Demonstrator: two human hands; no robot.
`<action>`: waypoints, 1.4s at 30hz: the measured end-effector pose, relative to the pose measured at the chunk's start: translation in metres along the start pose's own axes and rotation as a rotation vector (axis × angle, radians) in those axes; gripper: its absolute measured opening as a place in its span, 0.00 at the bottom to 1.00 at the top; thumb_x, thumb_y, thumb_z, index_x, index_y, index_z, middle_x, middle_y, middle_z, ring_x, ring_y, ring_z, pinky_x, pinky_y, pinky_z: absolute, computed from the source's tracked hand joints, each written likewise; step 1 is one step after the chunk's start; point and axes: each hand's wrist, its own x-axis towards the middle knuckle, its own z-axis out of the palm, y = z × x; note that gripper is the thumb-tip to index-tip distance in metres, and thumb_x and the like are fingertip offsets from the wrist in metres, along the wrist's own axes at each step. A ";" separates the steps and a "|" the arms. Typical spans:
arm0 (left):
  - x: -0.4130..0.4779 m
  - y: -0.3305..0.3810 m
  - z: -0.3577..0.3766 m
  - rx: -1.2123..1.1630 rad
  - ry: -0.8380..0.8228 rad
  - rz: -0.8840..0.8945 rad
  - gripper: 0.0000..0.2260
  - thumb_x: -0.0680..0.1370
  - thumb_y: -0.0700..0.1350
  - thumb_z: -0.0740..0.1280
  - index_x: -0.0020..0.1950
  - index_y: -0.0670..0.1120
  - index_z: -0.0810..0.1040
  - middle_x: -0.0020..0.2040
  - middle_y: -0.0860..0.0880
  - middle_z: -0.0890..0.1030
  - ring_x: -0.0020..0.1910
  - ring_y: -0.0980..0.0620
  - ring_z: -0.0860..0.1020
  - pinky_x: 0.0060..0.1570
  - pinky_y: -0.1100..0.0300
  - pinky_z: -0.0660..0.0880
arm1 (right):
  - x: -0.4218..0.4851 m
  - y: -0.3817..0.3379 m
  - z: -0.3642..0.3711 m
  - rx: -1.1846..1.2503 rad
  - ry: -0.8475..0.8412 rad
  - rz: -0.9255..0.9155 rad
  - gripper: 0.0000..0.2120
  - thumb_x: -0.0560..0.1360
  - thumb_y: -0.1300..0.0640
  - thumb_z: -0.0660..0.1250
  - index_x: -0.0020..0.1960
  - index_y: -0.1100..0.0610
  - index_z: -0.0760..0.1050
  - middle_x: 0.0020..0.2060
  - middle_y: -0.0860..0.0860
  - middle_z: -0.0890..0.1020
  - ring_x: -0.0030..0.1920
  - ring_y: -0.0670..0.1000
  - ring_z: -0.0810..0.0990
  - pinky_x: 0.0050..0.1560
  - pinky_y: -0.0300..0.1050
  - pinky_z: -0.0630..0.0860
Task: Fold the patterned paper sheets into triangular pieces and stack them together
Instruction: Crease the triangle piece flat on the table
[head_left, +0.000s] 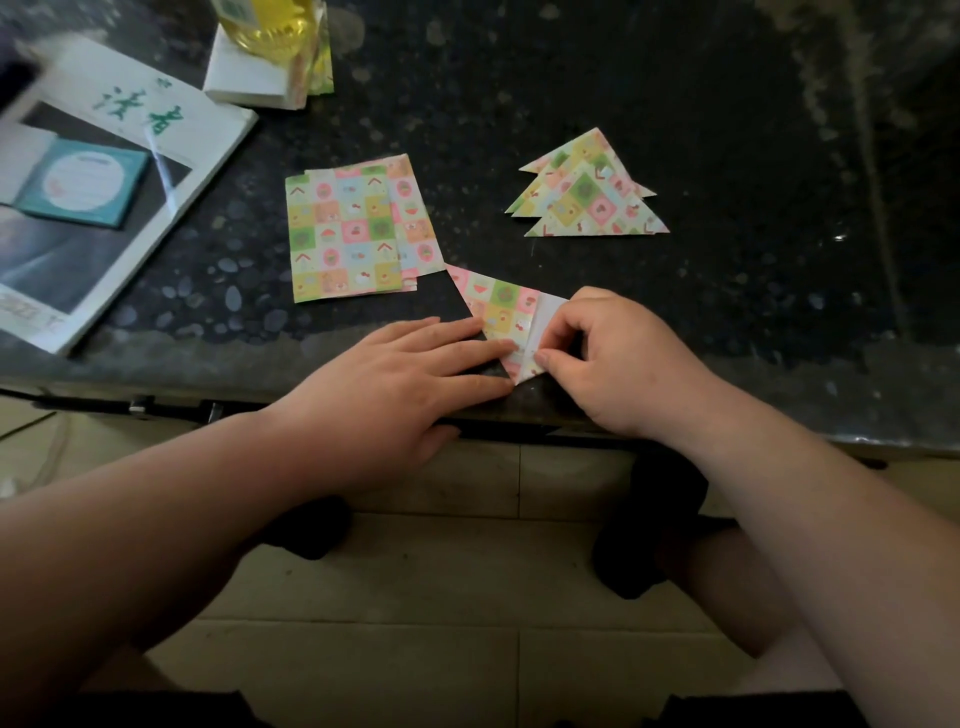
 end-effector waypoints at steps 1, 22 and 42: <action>0.000 0.000 0.000 0.002 0.001 0.001 0.30 0.76 0.51 0.72 0.77 0.59 0.69 0.80 0.55 0.64 0.81 0.51 0.59 0.77 0.51 0.53 | 0.000 -0.001 0.000 -0.007 -0.001 0.002 0.06 0.78 0.53 0.71 0.43 0.48 0.78 0.45 0.44 0.76 0.44 0.44 0.76 0.44 0.42 0.72; -0.001 0.001 0.003 0.001 0.004 0.006 0.31 0.75 0.53 0.72 0.78 0.58 0.68 0.81 0.54 0.63 0.81 0.50 0.57 0.78 0.50 0.53 | -0.003 -0.007 0.004 -0.075 0.029 -0.003 0.07 0.80 0.52 0.69 0.44 0.47 0.76 0.46 0.44 0.74 0.46 0.46 0.75 0.46 0.45 0.75; -0.001 0.004 -0.002 -0.038 -0.038 0.000 0.31 0.76 0.53 0.70 0.79 0.58 0.66 0.82 0.54 0.62 0.82 0.50 0.55 0.78 0.51 0.49 | -0.002 -0.004 0.007 -0.075 0.058 -0.012 0.06 0.80 0.51 0.69 0.44 0.47 0.77 0.46 0.45 0.74 0.47 0.47 0.76 0.49 0.50 0.78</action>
